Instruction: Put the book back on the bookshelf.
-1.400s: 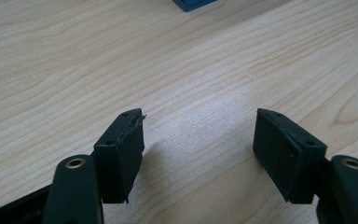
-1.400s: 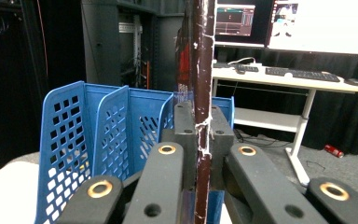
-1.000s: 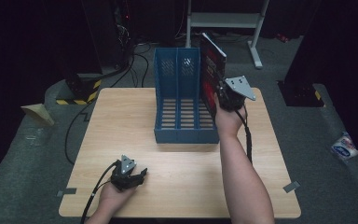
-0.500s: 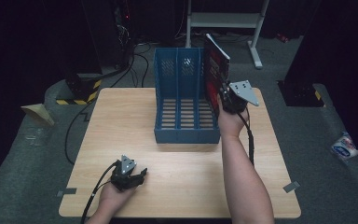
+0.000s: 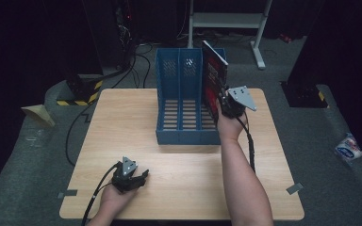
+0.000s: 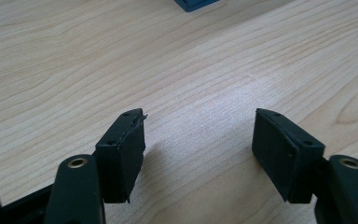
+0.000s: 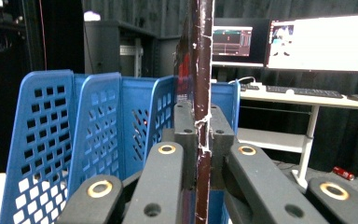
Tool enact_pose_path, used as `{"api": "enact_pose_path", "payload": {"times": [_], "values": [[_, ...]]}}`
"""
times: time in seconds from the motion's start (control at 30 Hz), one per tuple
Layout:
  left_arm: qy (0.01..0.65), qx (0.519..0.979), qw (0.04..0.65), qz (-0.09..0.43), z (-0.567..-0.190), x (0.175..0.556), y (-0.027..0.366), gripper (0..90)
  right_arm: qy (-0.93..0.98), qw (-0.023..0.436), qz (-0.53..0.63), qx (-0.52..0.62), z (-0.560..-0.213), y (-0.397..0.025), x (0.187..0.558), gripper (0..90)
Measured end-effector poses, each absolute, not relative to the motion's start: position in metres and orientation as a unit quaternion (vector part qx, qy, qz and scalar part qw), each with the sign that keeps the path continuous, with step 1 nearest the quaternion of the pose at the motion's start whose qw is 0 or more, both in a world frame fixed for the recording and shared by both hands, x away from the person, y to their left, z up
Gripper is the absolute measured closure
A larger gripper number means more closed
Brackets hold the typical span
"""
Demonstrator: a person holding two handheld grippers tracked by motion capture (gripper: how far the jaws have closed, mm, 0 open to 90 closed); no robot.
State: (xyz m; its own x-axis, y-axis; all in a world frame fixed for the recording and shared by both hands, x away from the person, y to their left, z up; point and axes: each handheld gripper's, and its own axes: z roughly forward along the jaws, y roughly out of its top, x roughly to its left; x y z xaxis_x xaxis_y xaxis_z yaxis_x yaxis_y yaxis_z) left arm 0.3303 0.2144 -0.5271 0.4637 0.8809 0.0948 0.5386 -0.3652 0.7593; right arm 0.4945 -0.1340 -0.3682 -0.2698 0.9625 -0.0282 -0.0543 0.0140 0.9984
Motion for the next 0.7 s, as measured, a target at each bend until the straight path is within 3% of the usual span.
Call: {"api": "enact_pose_path", "payload": {"times": [0.7], "values": [[0.452, 0.786, 0.337, 0.254, -0.527, 0.331, 0.214, 34.8, 0.577, 0.431, 0.538, 0.438, -0.401, -0.144, 0.483, 82.8]]}}
